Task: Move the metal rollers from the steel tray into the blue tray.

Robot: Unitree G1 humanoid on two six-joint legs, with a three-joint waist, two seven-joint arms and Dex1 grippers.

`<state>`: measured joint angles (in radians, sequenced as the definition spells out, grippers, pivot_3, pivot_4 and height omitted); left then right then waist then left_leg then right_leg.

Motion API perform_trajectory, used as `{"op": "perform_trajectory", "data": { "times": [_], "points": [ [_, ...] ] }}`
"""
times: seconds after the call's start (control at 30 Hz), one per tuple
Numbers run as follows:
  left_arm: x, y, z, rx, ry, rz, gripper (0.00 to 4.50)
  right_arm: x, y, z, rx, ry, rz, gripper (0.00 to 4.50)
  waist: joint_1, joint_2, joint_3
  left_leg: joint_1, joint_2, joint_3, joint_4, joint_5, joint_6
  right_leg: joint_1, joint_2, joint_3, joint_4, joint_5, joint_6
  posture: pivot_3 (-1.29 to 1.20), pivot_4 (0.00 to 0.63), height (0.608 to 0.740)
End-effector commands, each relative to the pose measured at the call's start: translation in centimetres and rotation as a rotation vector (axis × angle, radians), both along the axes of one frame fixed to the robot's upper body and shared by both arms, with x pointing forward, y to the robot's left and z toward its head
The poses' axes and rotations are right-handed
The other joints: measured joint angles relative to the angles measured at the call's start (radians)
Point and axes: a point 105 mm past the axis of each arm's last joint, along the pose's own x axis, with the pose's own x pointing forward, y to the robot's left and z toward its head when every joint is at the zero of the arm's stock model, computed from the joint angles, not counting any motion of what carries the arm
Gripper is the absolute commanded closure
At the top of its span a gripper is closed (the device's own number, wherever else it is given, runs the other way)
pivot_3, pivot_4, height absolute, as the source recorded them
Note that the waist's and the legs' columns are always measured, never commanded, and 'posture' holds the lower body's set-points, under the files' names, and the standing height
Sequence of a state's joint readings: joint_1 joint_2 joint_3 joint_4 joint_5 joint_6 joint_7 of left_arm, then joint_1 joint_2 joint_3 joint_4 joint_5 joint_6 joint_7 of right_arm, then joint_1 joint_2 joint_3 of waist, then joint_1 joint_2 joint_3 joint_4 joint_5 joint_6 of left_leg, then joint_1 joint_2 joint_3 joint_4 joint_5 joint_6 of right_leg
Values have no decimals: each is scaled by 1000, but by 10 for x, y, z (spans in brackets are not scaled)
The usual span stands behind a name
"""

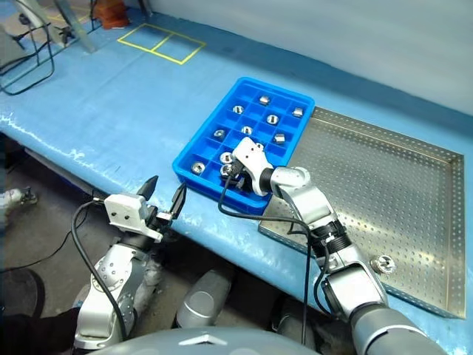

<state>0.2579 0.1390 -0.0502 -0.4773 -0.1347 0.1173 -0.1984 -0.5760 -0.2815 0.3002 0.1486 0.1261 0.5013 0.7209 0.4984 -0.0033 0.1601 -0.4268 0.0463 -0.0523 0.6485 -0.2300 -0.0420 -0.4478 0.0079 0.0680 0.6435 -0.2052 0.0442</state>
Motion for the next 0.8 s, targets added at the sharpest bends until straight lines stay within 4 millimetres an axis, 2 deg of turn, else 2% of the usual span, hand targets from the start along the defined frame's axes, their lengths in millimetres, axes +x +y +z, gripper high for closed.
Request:
{"op": "perform_trajectory", "data": {
  "times": [0.03, 0.53, 0.67, 0.7, 0.8],
  "points": [
    [0, -5, 14, -5, -58, -21, 888, 6, -4, 18, 25, -53, -19, 2783, 7, 0, 0, 0, 0, 0, 0, 0, 0, 0, 0, 0, 0, 0, 0, 549, 150, 740],
    [2, -7, 14, -2, -57, -34, 888, -7, -25, 7, -94, 36, 33, 2783, 38, 0, 0, -1, 1, 0, 1, 0, -2, 0, 0, -2, 0, 0, 0, 534, 150, 740],
    [3, -8, 14, -3, -57, -38, 888, -10, -24, 3, -102, 56, 41, 2783, 38, 0, -1, -1, 1, 0, 2, 0, -2, 0, 0, -2, 0, 0, 0, 530, 150, 740],
    [3, -8, 14, -2, -57, -39, 888, -11, -23, 2, -101, 57, 42, 2223, 38, 0, -1, -1, 1, 0, 2, 0, -2, 0, 0, -3, 0, 0, 0, 530, 150, 740],
    [4, -9, 14, -2, -59, -43, 888, -6, -22, 7, -78, 23, -3, 1422, 37, -1, -1, 0, 1, 0, 2, 0, -2, 0, 0, -3, 0, 0, 0, 500, 150, 740]
  ]
}}
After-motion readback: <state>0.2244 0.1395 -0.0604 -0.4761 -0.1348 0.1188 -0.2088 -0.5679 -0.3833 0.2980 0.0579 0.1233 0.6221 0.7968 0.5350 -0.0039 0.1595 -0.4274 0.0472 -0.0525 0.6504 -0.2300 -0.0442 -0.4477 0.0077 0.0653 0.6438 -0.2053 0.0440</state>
